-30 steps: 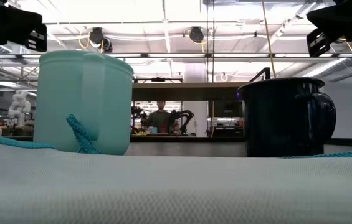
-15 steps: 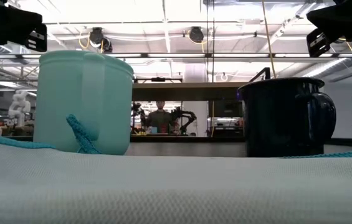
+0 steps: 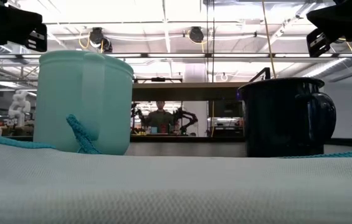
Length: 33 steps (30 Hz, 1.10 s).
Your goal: Stack small to large cups/mugs on shelf
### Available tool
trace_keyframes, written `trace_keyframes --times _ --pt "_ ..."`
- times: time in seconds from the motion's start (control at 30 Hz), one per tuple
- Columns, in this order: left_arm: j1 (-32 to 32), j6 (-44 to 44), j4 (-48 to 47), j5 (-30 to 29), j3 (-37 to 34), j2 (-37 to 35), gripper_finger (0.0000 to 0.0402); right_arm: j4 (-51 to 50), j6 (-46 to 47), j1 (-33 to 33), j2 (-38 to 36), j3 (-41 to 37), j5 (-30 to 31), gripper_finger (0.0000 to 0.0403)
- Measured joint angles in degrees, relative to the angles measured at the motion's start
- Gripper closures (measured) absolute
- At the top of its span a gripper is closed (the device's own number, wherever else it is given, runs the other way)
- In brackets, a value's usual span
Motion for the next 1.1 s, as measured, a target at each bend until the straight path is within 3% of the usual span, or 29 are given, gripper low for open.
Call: trace_keyframes --times 0.7,1.1 --pt "0.0 0.0 0.0 0.0 0.0 0.0 0.0394 0.0 0.0 0.0 0.0 0.0 0.0 0.0403" --pt "0.0 0.0 4.7 0.3 0.0 0.0 0.0394 0.0 0.0 0.0 0.0 0.0 0.0 0.0403"
